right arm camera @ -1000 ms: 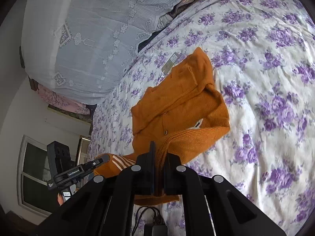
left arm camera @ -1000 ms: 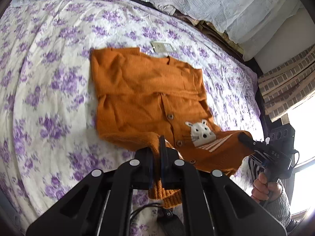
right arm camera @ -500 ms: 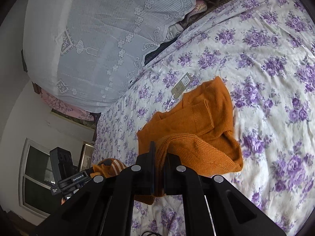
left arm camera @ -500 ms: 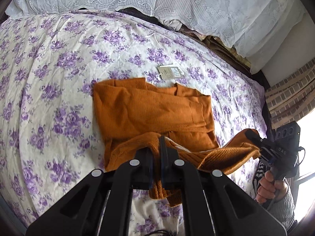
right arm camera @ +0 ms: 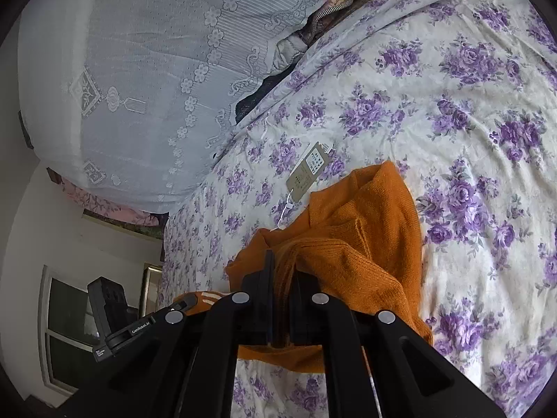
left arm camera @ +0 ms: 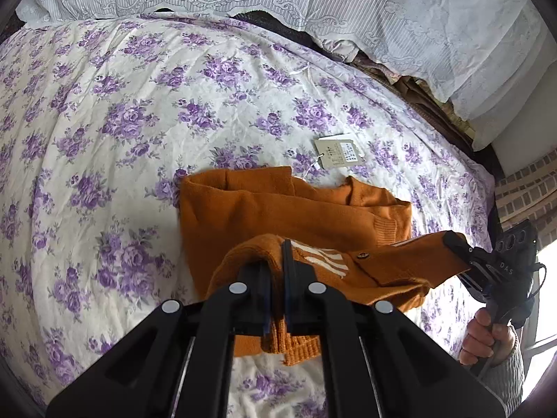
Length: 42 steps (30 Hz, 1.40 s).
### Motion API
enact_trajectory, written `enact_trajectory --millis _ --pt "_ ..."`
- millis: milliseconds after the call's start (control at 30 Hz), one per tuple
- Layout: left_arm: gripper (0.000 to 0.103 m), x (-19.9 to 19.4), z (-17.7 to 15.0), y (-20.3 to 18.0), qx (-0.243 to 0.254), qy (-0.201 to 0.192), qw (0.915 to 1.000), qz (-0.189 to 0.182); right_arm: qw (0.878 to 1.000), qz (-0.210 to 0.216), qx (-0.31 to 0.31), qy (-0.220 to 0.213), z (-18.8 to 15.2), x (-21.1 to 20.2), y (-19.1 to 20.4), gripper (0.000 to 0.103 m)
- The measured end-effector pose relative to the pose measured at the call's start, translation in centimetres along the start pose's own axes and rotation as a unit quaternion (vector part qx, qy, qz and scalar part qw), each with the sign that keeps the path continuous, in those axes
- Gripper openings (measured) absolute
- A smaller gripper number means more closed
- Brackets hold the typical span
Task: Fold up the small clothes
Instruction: 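Lift the hem with both tools and fold it over onto the collar, then open both tools to lay the folded hem on the cardigan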
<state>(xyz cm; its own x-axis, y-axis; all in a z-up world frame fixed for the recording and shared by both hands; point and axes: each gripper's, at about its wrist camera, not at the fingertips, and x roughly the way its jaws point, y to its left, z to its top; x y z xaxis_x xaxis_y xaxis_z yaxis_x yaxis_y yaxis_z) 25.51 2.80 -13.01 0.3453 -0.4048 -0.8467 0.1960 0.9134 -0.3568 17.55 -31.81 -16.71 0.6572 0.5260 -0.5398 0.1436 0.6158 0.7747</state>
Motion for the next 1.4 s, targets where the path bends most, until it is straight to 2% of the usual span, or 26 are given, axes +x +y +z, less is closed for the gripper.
enact_trajectory --millis 367,567,667,700,733,800,833,900,967,1033,1167,1267,1333,1400 --pt "0.005 4.3 1.2 1.9 -0.021 0.021 0.9993 0.022 1.000 -0.014 0.025 0.008 1.9 3.0 -2.7 0.007" --pt "0.014 6.5 1.0 2.8 -0.039 0.039 0.9972 0.051 0.998 -0.031 0.045 0.020 1.9 5.2 -4.5 0.009" --pt "0.015 6.6 1.1 2.6 -0.034 0.040 0.9972 0.054 0.998 -0.035 0.052 0.021 2.0 5.6 -4.9 0.013" --pt "0.018 6.3 1.1 2.5 -0.032 0.036 0.9974 0.054 0.998 -0.027 0.055 0.017 2.1 5.4 -4.8 0.018" --pt "0.023 5.8 1.1 2.5 -0.032 0.029 0.9976 0.054 0.998 -0.022 0.055 0.013 2.1 4.9 -4.7 0.031" --pt "0.065 4.3 1.2 2.5 -0.036 -0.002 0.9965 0.075 0.999 -0.016 0.045 -0.001 2.2 3.7 -4.0 0.049" --pt "0.069 3.4 1.2 2.6 -0.038 -0.020 0.9951 0.089 0.999 -0.016 0.034 -0.010 2.2 3.0 -3.5 0.049" --pt "0.070 1.9 1.1 2.9 -0.041 -0.037 0.9952 0.081 1.000 -0.019 0.018 -0.015 2.2 2.0 -2.7 0.049" --pt "0.070 1.2 0.8 3.5 -0.045 -0.031 0.9959 0.071 1.000 -0.022 -0.002 -0.017 1.8 1.0 -1.9 0.049" --pt "0.070 1.2 0.1 3.9 -0.043 -0.023 0.9957 0.079 0.999 -0.036 -0.027 -0.012 0.9 0.2 -1.2 0.048" --pt "0.070 1.6 -2.6 5.3 -0.045 0.009 0.9951 0.088 0.996 -0.054 -0.070 0.002 -1.8 -0.6 0.0 0.046" --pt "0.070 2.4 -4.4 5.4 -0.038 0.037 0.9944 0.092 0.993 -0.062 -0.095 0.032 -4.0 0.0 0.6 0.046" --pt "0.070 3.3 -5.0 4.6 -0.011 0.050 0.9917 0.118 0.988 -0.083 -0.116 0.054 -5.3 1.0 1.0 0.047" --pt "0.070 4.2 -5.0 3.4 0.028 0.054 0.9843 0.166 0.983 -0.102 -0.137 0.067 -6.0 2.0 1.3 0.047"
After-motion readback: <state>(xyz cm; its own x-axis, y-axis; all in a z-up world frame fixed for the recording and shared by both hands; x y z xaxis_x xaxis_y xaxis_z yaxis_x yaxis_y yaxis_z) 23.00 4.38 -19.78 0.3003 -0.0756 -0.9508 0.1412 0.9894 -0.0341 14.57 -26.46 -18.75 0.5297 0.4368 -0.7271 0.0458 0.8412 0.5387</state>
